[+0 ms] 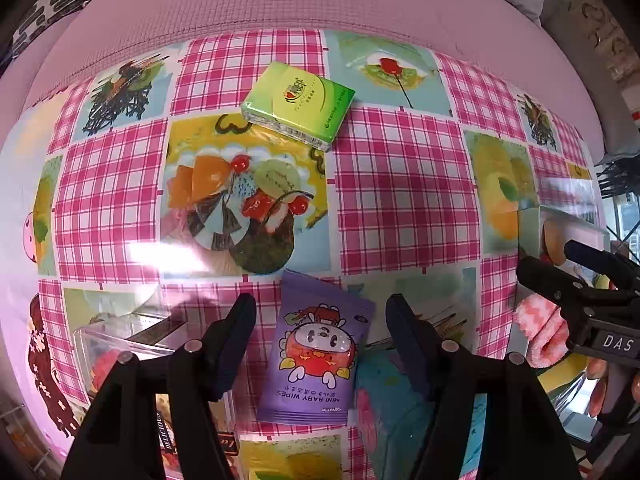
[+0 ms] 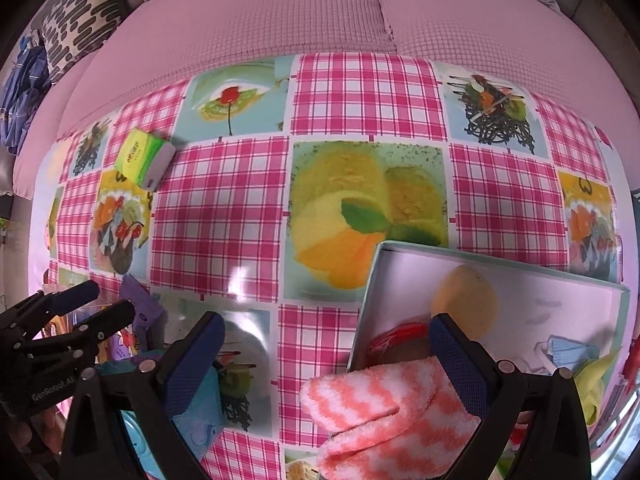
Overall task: Organize soft objects
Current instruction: 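Lower the left tool onto the purple wipes packet and close on it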
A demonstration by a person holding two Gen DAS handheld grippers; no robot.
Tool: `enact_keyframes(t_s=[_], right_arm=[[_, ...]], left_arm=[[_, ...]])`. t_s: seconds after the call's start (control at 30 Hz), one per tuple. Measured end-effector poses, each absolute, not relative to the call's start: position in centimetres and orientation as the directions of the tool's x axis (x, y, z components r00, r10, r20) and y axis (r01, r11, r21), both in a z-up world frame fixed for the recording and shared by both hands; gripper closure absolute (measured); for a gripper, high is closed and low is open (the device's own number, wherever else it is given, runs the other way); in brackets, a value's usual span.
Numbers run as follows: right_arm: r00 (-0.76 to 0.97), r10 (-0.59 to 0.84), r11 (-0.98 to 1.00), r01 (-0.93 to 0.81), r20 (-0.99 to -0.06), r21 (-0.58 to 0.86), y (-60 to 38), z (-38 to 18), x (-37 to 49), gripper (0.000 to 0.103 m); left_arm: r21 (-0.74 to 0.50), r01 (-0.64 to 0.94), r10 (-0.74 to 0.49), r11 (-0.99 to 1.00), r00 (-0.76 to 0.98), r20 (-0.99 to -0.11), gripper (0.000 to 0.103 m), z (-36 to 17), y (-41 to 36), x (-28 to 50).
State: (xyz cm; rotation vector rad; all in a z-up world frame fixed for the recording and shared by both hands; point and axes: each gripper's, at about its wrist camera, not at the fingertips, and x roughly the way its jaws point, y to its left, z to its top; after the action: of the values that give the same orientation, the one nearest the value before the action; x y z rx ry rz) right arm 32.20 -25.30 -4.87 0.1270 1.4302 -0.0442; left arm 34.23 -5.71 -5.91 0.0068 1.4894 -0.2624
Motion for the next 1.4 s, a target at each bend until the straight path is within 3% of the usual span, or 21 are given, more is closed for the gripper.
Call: enact_keyframes(t_s=[0.2, 0.33, 0.63, 1.03, 1.4], right_arm=[[0.136, 0.054, 0.993, 0.1, -0.989, 0.068, -25.3, -5.4, 32.5, 0.0], [0.132, 0.056, 0.993, 0.095, -0.99, 0.069, -25.0, -5.5, 32.5, 0.0], [0.135, 0.042, 0.995, 0.085, -0.99, 0.054, -25.1, -4.9, 32.4, 0.0], [0.129, 0.052, 0.995, 0.077, -0.99, 0.062, -25.5, -5.1, 31.8, 0.0], [0.125, 0.05, 0.996, 0.066, -0.991, 0.059, -25.3, -5.2, 32.1, 0.0]], left_arm=[[-0.078, 0.228, -0.092, 0.971, 0.053, -0.994, 0.036, -6.4, -7.0, 34.2], [-0.066, 0.245, -0.077, 0.967, 0.035, -0.996, 0.053, -7.0, -8.6, 34.5], [-0.057, 0.277, -0.061, 0.959, 0.006, -0.998, 0.049, -6.7, -10.6, 34.3], [-0.104, 0.204, -0.104, 0.973, -0.009, -0.995, 0.049, -7.3, -7.7, 35.3], [-0.022, 0.245, -0.011, 0.969, -0.048, -0.999, 0.049, -9.1, -8.2, 35.7]])
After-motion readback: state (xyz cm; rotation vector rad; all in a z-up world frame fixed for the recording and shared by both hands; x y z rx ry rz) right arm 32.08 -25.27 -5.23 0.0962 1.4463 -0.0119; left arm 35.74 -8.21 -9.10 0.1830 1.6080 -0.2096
